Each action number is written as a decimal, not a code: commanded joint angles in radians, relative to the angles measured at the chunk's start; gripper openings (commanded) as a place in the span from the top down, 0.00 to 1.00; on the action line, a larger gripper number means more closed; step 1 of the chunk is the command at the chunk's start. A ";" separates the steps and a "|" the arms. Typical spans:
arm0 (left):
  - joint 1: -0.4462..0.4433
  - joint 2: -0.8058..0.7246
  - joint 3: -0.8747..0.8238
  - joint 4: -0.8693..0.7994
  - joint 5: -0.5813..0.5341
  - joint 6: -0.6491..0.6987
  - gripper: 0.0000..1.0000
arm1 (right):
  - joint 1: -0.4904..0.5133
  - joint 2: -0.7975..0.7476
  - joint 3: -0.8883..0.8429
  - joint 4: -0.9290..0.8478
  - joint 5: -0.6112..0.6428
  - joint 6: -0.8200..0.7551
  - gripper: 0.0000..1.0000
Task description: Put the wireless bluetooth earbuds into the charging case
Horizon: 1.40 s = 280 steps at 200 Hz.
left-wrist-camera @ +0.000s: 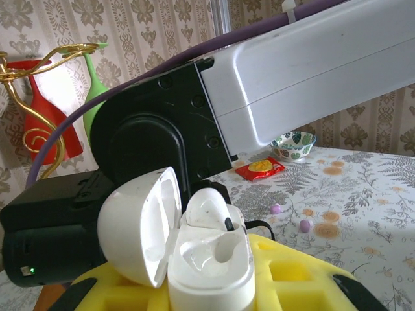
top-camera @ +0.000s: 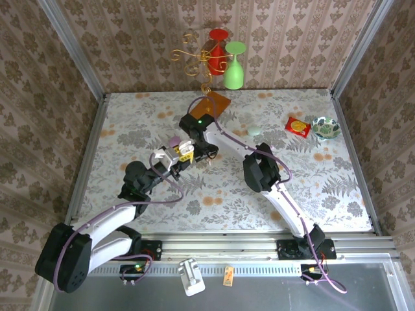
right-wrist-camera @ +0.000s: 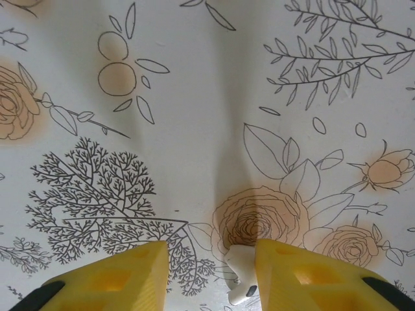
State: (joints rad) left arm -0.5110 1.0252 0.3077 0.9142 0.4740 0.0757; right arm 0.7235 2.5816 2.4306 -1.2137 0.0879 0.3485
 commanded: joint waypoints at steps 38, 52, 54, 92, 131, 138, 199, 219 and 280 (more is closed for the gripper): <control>0.002 -0.019 -0.007 0.006 0.000 0.025 1.00 | 0.002 0.044 0.053 -0.122 0.079 0.017 0.59; 0.002 -0.017 -0.005 0.009 -0.001 0.025 1.00 | 0.002 0.045 0.053 -0.124 0.085 0.016 0.59; 0.002 -0.017 -0.005 0.009 0.000 0.025 1.00 | 0.002 0.045 0.053 -0.125 0.084 0.014 0.59; 0.002 -0.015 -0.002 0.012 0.001 0.022 1.00 | -0.002 0.045 0.053 -0.146 0.064 0.038 0.61; 0.002 -0.011 0.004 0.013 0.005 0.022 1.00 | -0.009 0.042 0.036 -0.161 0.013 0.105 0.63; 0.002 -0.008 0.005 0.014 0.009 0.022 1.00 | -0.009 0.041 0.029 -0.159 0.007 0.111 0.64; 0.003 -0.006 0.005 0.018 0.015 0.017 1.00 | -0.010 0.017 -0.040 -0.088 -0.011 0.117 0.75; 0.003 -0.008 0.002 0.017 0.014 0.016 1.00 | -0.011 -0.013 -0.071 -0.051 -0.006 0.102 0.77; 0.005 -0.007 0.004 0.003 0.011 0.016 1.00 | -0.012 -0.338 -0.473 0.306 0.046 -0.010 0.77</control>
State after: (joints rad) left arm -0.5098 1.0256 0.3077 0.9077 0.4744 0.0769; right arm 0.7170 2.4279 2.1166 -1.0977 0.0982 0.4084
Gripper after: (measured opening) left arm 0.224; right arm 0.233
